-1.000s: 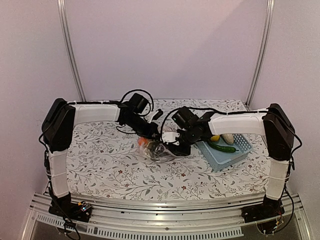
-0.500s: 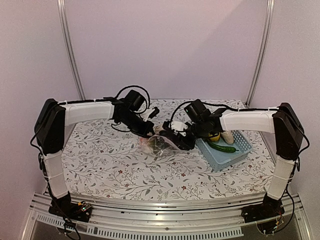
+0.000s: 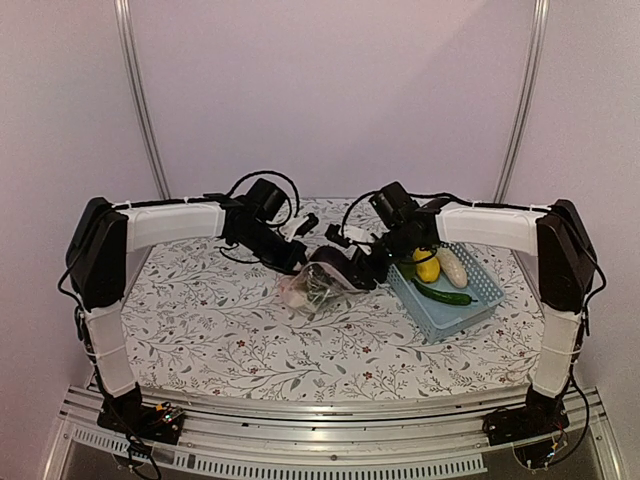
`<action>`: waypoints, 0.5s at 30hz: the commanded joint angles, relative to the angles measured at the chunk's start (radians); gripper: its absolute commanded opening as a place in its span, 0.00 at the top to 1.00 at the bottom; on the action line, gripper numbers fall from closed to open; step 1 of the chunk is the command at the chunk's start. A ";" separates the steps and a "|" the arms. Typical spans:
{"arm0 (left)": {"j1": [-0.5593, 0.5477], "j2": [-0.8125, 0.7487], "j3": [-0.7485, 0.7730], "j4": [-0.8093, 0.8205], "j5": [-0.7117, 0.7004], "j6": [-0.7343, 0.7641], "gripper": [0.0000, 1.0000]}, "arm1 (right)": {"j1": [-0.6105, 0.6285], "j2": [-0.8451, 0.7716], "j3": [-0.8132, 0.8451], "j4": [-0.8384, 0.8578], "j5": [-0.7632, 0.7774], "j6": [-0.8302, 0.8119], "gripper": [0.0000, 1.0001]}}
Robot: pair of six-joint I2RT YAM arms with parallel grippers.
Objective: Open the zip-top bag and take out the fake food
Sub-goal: Place the fake vegetable in the bin.
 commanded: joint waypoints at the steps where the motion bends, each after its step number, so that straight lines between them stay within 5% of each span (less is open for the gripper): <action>1: -0.012 0.020 -0.005 -0.026 0.050 0.008 1.00 | 0.032 0.092 0.104 -0.057 -0.015 -0.025 0.36; 8: 0.015 0.022 -0.006 -0.036 0.016 -0.001 1.00 | 0.034 0.172 0.199 -0.157 -0.201 -0.059 0.19; 15: 0.030 0.030 -0.002 -0.043 0.012 0.005 1.00 | 0.029 0.131 0.209 -0.159 -0.257 -0.052 0.16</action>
